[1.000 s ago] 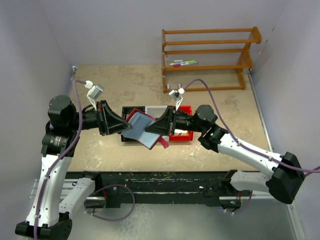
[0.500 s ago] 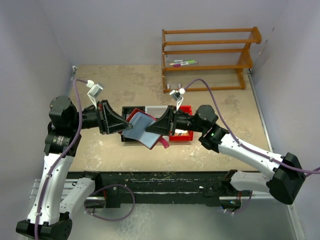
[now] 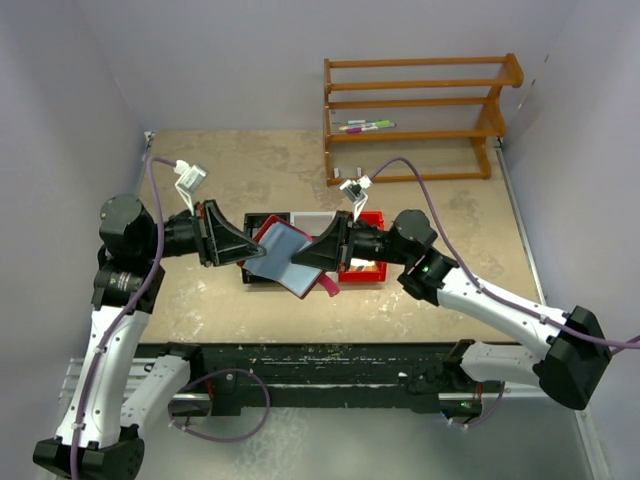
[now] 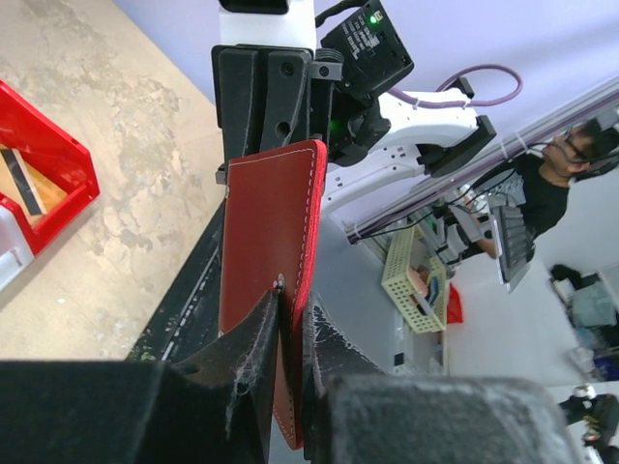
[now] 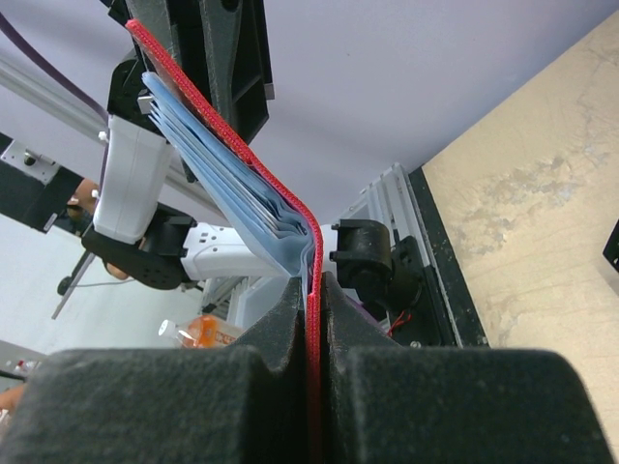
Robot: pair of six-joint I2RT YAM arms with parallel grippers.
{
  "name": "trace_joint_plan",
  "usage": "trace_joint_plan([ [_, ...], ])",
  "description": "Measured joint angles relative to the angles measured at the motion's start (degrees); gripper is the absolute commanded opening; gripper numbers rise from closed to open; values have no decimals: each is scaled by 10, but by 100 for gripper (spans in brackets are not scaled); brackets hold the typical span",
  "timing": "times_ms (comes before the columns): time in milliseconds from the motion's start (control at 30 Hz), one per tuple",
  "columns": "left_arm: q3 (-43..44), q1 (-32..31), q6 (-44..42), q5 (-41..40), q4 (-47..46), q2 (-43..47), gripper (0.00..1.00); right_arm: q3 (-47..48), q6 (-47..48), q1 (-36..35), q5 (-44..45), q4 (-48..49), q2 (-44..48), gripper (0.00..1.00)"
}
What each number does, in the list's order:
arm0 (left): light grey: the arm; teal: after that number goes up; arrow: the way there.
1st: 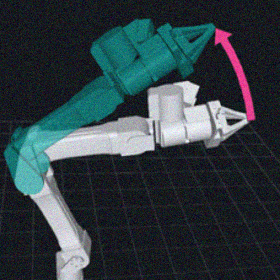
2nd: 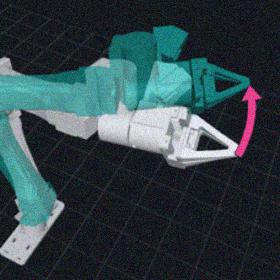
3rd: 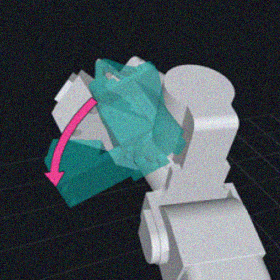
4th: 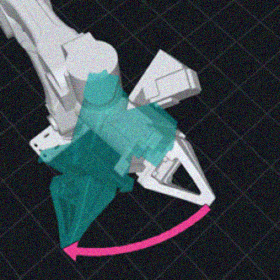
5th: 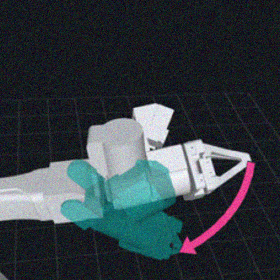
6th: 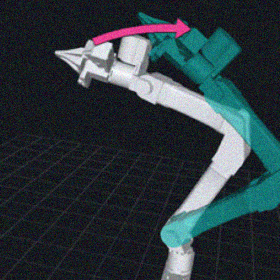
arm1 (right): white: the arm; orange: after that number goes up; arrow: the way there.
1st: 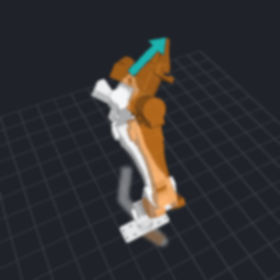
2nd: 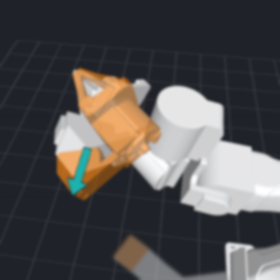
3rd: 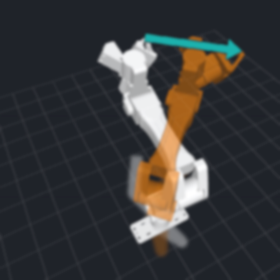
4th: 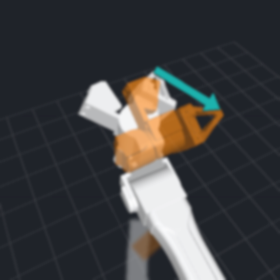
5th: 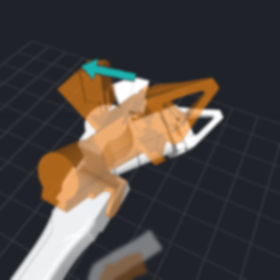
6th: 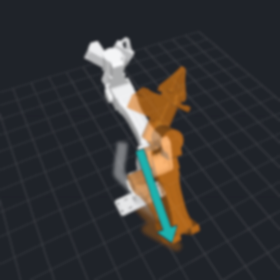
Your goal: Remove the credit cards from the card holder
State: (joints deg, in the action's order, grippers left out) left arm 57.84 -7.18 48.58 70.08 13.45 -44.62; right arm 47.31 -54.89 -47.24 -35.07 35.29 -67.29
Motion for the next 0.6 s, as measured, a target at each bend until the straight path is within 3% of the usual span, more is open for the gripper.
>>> trace_joint_plan([
  [300,-32,0,94,-2,-72,5,10,-10,0,0,-1,2,11,0],
  [600,-34,0,125,-2,-93,9,10,-10,0,0,-1,13,11,0],
])
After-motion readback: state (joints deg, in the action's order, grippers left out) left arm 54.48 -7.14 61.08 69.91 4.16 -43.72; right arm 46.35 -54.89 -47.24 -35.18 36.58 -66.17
